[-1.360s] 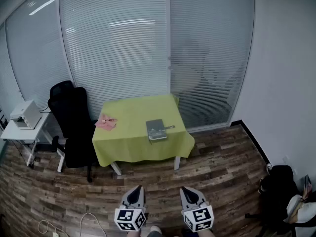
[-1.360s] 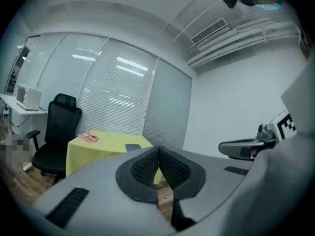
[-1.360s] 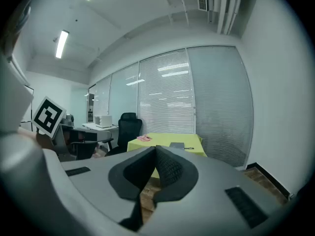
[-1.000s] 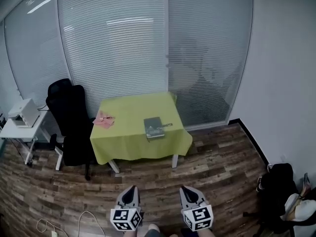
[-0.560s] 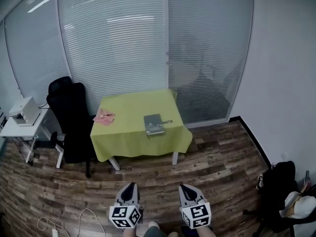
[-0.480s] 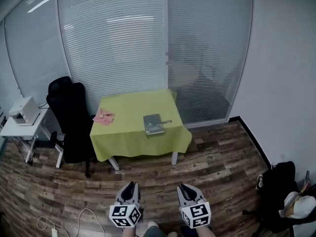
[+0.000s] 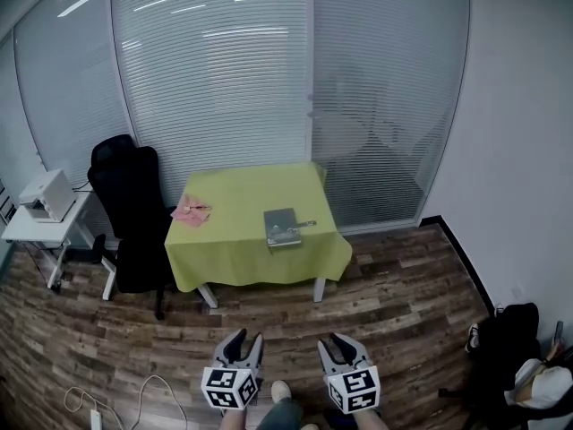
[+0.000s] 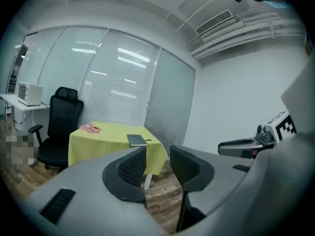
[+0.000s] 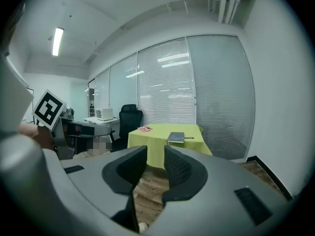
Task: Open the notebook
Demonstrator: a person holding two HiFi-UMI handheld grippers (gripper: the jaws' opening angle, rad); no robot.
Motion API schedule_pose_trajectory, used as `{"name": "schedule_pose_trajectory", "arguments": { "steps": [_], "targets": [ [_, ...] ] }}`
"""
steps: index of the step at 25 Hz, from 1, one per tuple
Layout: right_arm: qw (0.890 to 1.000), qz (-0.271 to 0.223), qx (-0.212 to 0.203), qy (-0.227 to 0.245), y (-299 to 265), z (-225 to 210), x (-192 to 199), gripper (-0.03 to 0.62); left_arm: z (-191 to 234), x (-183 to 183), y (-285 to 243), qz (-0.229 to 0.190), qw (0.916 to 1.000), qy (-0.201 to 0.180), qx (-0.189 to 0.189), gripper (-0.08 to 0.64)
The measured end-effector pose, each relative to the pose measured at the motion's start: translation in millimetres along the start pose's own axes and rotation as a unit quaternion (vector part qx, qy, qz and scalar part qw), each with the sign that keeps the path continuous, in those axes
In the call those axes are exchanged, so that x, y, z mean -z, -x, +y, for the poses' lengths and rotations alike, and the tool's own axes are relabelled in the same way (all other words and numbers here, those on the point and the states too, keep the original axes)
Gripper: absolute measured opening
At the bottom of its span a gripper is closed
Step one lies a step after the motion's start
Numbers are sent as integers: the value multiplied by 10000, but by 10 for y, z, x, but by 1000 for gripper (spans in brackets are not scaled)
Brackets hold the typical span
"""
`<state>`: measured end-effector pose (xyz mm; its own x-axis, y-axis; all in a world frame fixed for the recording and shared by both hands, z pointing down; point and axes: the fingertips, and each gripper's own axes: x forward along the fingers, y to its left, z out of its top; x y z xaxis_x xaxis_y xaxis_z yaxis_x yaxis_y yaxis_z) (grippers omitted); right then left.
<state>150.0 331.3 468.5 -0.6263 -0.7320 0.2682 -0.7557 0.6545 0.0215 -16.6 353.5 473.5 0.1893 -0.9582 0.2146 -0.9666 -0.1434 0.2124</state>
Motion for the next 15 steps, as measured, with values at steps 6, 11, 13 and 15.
{"name": "schedule_pose_trajectory", "arguments": {
  "steps": [6, 11, 13, 15],
  "targets": [
    [9997, 234, -72, 93, -412, -220, 98, 137, 184, 75, -529, 221, 9996, 157, -96, 152],
    [9986, 519, 25, 28, -989, -654, 171, 140, 333, 49, -1284, 398, 9991, 114, 14, 152],
    [9978, 657, 10, -18, -1298, -806, 199, 143, 448, 29, -1611, 490, 9987, 92, 53, 150],
    [9969, 788, -12, -36, -1620, -933, 192, 144, 586, 21, -1943, 635, 9979, -11, 118, 152]
  ]
}}
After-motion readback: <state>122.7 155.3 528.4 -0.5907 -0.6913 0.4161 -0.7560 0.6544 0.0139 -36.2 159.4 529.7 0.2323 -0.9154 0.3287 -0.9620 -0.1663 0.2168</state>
